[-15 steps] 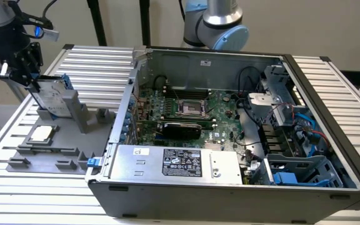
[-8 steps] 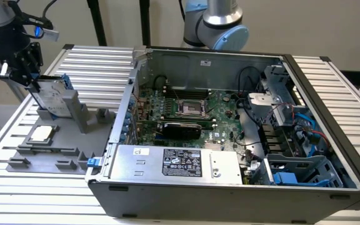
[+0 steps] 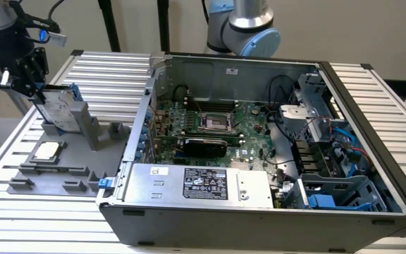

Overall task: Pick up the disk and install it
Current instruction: 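Pick up the disk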

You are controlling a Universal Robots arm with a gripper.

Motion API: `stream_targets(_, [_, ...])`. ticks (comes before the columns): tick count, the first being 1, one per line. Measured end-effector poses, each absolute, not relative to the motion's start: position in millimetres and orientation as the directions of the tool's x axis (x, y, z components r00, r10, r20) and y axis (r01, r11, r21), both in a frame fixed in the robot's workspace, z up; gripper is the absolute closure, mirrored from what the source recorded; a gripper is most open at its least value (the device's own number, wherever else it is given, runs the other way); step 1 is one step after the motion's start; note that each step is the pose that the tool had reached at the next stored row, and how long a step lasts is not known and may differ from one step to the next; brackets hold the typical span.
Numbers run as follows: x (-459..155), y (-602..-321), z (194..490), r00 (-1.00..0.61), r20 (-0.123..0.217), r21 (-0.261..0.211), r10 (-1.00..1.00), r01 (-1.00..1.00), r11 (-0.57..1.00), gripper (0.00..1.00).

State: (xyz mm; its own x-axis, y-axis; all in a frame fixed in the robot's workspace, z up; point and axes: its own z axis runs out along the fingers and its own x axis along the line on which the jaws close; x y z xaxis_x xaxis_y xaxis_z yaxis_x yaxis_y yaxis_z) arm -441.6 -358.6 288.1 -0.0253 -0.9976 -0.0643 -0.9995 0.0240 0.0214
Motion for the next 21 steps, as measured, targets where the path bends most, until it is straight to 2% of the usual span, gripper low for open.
stream_targets(12, [-442,-359,293,-0.025,-0.064,0.021,-0.998,-0.999,0.024,0.67])
stream_targets(21, [-441,-358,328,-0.024,-0.064,0.021,-0.998,-1.0,0.023,0.67])
